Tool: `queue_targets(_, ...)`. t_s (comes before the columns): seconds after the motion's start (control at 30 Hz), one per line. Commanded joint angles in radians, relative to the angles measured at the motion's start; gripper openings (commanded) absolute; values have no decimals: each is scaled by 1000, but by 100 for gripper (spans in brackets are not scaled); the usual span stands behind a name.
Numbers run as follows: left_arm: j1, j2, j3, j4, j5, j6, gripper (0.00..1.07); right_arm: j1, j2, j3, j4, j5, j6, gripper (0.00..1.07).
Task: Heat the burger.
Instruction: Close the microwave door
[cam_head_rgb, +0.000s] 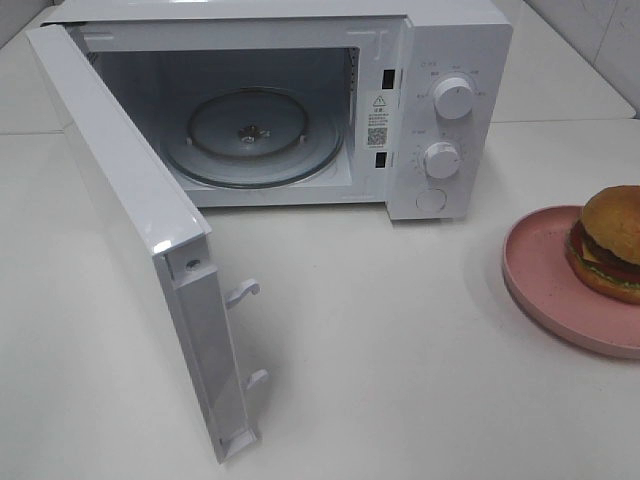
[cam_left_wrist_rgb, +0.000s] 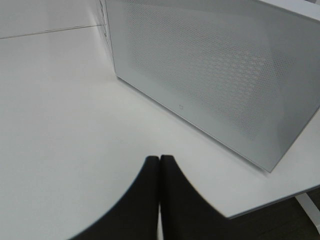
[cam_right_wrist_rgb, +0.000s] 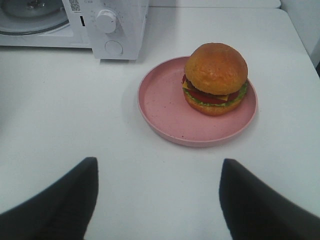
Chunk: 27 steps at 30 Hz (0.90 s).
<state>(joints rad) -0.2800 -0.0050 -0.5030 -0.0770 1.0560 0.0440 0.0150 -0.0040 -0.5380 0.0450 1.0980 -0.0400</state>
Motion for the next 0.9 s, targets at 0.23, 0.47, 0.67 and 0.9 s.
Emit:
queue_targets(0.23,-1,-6,-13,-4,-38,29,0,-5,-25,37,0,-93,-3,56)
queue_targets(0.47,-1,64,-24,-5,-222,33,0,-5,-25,40,0,-98,2,54)
queue_targets(0.67,-1,213,-24,-4,-366,33,0,-5,-25,40,0,-98,2,54)
queue_targets(0.9,-1,465,-24,-42,-525,47,0,-5,-25,40,0,-98,2,54)
